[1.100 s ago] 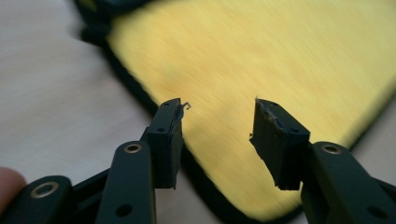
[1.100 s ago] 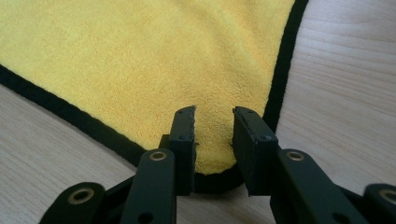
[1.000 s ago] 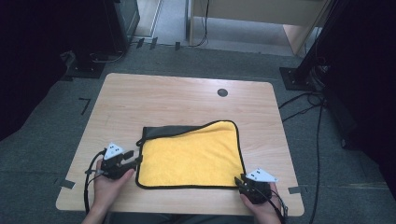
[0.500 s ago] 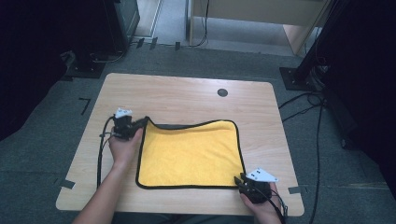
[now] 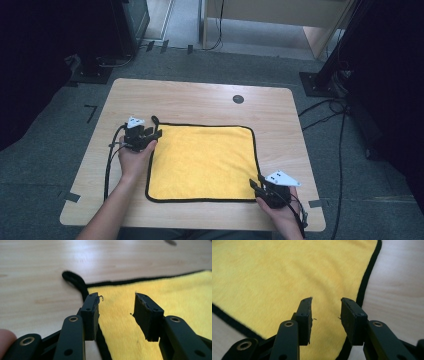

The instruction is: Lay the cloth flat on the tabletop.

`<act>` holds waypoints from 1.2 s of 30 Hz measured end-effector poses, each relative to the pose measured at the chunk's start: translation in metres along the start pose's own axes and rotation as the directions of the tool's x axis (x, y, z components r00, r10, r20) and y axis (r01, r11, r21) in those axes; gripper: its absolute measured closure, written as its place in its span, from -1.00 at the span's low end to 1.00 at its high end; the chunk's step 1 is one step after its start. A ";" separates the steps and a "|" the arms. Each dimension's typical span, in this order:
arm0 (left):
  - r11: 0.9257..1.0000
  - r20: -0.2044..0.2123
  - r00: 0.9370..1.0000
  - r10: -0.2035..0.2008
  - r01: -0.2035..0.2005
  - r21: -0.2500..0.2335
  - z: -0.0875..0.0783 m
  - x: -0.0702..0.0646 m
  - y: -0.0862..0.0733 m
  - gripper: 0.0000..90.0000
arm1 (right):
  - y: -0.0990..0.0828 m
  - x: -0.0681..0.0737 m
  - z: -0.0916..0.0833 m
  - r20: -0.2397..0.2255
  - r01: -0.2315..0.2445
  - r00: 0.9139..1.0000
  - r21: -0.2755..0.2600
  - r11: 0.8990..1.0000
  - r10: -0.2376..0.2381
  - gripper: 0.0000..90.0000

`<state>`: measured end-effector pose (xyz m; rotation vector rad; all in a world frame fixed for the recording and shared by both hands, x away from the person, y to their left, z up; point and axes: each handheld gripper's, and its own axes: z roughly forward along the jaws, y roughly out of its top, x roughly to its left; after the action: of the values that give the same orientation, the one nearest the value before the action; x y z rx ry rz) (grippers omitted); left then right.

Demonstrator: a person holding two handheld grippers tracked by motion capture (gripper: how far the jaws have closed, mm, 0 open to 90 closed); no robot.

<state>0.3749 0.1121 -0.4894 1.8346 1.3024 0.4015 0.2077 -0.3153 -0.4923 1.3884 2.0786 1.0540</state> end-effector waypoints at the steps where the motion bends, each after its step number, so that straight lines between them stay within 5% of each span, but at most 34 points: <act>1: 1.000 0.005 1.000 0.014 -0.014 0.010 -0.001 -0.003 -0.002 0.18 | 0.004 -0.001 0.002 0.009 0.006 1.000 -0.004 1.000 -0.006 0.36; 4: 0.999 0.012 0.999 0.038 -0.038 0.034 -0.004 -0.008 -0.009 0.15 | 0.022 -0.011 0.015 0.042 0.004 0.999 -0.026 1.000 -0.003 0.44; 6: 0.999 0.001 0.999 0.040 -0.040 0.030 -0.008 -0.011 -0.014 0.15 | 0.035 -0.023 0.028 0.045 -0.048 0.998 -0.041 0.998 0.050 0.64; 9: 0.999 0.011 1.000 0.011 -0.012 0.032 -0.014 -0.012 -0.019 0.10 | 0.047 -0.033 0.041 0.046 -0.077 0.996 -0.051 0.996 0.079 0.68; 14: 0.996 0.012 0.997 0.077 -0.077 0.047 -0.035 -0.019 -0.038 0.03 | 0.077 -0.066 0.089 0.136 -0.127 0.982 -0.035 0.991 0.131 0.73; 19: 0.992 0.004 0.995 0.101 -0.101 0.081 -0.043 -0.016 -0.057 0.00 | 0.087 -0.091 0.115 0.124 -0.209 0.970 -0.026 0.978 0.211 0.84; 21: 0.992 0.011 0.995 0.094 -0.095 0.079 -0.046 -0.014 -0.063 0.00 | 0.090 -0.095 0.122 0.094 -0.208 0.973 -0.022 0.978 0.209 0.86; 26: 0.995 0.025 0.997 0.075 -0.077 0.071 -0.052 -0.013 -0.068 -0.01 | 0.090 -0.095 0.141 0.114 -0.153 0.983 0.053 0.987 0.147 0.84; 36: 0.988 -0.004 0.994 0.108 -0.107 0.111 -0.061 -0.017 -0.079 -0.09 | 0.094 -0.098 0.139 0.175 -0.200 0.965 0.016 0.980 0.195 0.58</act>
<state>0.2784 0.1336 -0.5099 2.0041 1.2579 0.4039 0.3999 -0.3348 -0.5106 1.6696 1.8716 0.9395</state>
